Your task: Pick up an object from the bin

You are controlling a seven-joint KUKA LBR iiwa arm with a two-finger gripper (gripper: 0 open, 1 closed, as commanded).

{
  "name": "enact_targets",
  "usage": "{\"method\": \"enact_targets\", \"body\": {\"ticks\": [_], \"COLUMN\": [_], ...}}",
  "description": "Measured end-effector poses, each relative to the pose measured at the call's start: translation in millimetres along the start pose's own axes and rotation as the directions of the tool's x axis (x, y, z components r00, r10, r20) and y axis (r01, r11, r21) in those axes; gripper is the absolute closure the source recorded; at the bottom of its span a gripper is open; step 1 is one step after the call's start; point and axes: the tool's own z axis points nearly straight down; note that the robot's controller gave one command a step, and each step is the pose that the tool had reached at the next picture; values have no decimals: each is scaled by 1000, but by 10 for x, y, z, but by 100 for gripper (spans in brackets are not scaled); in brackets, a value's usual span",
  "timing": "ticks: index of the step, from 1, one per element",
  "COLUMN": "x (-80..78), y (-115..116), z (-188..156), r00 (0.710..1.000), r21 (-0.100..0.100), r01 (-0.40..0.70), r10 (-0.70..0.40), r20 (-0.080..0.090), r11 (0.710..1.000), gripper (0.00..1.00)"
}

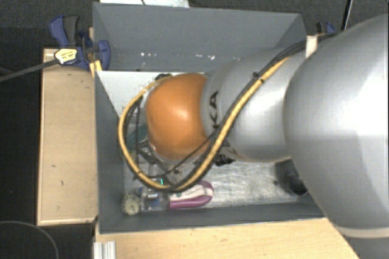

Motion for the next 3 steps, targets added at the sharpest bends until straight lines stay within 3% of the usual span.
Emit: {"method": "enact_targets", "body": {"ticks": [1,2,3], "x": [-111,-116,-108], "y": [-562,-117,-84], "z": [570,620,615], "r00": [991,986,984], "r21": [2,10,0], "r01": [-137,-167,-176], "r10": [137,167,176], "r20": [3,6,4], "r11": [991,986,984], "gripper": [0,0,100]}}
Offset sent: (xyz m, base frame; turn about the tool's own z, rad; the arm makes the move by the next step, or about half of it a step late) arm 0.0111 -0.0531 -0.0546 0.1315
